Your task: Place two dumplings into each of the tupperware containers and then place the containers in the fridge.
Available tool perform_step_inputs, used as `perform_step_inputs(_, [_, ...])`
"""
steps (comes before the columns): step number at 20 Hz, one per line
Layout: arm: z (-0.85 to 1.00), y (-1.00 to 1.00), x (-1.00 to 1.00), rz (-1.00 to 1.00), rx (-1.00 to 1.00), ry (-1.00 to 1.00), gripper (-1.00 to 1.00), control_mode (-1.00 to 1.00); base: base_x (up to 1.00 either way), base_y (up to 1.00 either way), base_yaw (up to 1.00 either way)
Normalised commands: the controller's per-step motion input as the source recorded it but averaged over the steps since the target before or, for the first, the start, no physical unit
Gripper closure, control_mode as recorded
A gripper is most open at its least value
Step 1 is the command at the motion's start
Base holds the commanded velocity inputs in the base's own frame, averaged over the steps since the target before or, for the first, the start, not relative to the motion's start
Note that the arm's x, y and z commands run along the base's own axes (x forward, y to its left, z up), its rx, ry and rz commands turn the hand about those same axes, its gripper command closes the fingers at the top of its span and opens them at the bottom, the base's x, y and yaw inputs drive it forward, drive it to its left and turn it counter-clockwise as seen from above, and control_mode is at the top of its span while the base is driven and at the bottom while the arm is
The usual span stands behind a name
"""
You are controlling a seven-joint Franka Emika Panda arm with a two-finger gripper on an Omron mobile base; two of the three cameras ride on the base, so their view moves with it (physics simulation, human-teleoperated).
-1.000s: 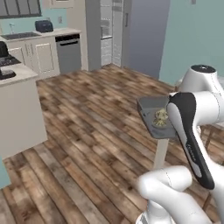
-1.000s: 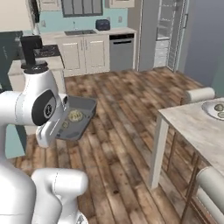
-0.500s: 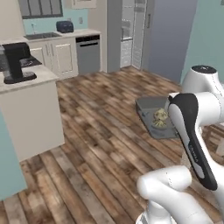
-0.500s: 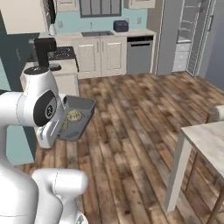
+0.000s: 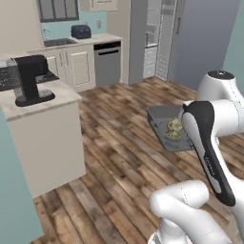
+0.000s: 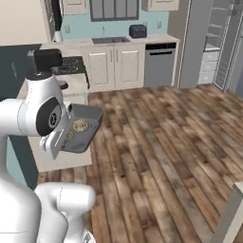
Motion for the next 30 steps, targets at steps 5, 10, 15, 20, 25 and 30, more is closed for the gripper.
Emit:
perform_step_inputs(5, [0.0,0.0,0.0,0.0,0.0,0.0,1.0,1.0,1.0,0.0,0.0])
perform_step_inputs(10, [0.0,0.0,0.0,0.0,0.0,0.0,1.0,1.0,1.0,0.0,-0.01])
perform_step_inputs(15, [0.0,0.0,0.0,0.0,0.0,0.0,1.0,1.0,1.0,0.0,-0.13])
perform_step_inputs(20, [0.0,0.0,0.0,0.0,0.0,0.0,1.0,1.0,1.0,-0.48,-0.05])
perform_step_inputs(25, [0.0,0.0,0.0,0.0,0.0,0.0,1.0,1.0,0.74,-1.0,0.1])
perform_step_inputs(30, [0.0,0.0,0.0,0.0,0.0,0.0,1.0,1.0,0.43,-1.0,0.1])
